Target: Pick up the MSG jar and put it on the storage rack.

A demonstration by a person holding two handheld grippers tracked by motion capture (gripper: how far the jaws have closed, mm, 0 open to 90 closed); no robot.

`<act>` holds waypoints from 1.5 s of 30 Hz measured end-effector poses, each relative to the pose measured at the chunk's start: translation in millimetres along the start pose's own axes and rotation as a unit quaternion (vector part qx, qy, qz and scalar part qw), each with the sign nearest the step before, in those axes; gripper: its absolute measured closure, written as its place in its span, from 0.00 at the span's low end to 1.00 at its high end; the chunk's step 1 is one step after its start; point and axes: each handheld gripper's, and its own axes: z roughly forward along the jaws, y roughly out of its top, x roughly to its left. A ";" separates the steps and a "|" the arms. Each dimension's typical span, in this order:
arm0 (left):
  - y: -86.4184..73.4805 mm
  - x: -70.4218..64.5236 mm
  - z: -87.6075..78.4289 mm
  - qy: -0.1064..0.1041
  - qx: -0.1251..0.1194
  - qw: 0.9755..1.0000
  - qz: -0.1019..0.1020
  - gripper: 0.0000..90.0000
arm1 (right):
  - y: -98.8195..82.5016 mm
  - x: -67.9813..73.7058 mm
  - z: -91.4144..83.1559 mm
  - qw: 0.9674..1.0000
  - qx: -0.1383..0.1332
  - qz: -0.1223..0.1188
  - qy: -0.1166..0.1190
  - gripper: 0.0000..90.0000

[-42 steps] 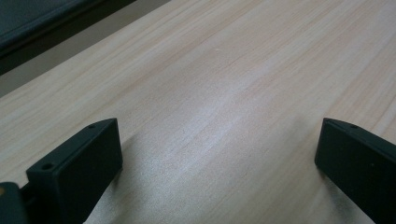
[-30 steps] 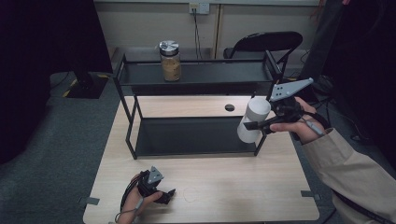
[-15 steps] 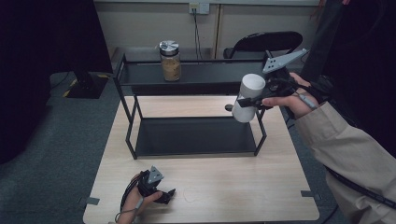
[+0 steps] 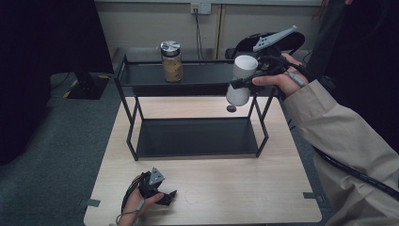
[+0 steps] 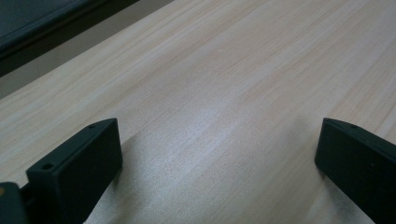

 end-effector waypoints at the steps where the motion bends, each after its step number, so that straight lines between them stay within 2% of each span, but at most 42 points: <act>1: -0.1 0.0 0.0 0.000 0.000 1.000 0.000 0.00 | 3.0 -0.4 1.3 1.000 0.000 0.001 -0.003 0.38; 11: 0.0 -0.1 0.2 0.001 0.000 1.000 -0.002 0.00 | 28.7 -9.1 15.7 1.000 0.001 0.017 -0.020 0.38; 14: -0.1 -0.1 0.2 0.001 -0.001 1.000 -0.002 0.00 | 36.5 -9.1 19.0 0.999 0.003 0.019 -0.032 0.38; 19: 0.0 -0.1 0.2 0.001 0.000 1.000 -0.002 0.00 | 41.4 -15.7 24.7 0.999 -0.007 0.036 -0.037 0.38; 22: 0.0 -0.1 0.2 0.001 0.000 1.000 -0.002 0.00 | 46.1 -17.2 30.5 0.998 -0.001 0.034 -0.045 0.38; 34: -0.1 -0.1 0.2 0.001 -0.001 1.000 -0.002 0.00 | 48.7 -27.3 43.7 0.997 -0.005 0.057 -0.058 0.38; 37: -0.1 -0.1 0.2 0.001 -0.001 1.000 -0.002 0.00 | 50.2 -25.7 46.4 0.996 -0.002 0.052 -0.067 0.38; 45: -0.1 -0.1 0.2 0.001 -0.001 1.000 -0.002 0.00 | 49.9 -27.7 52.1 0.996 0.001 0.054 -0.069 0.38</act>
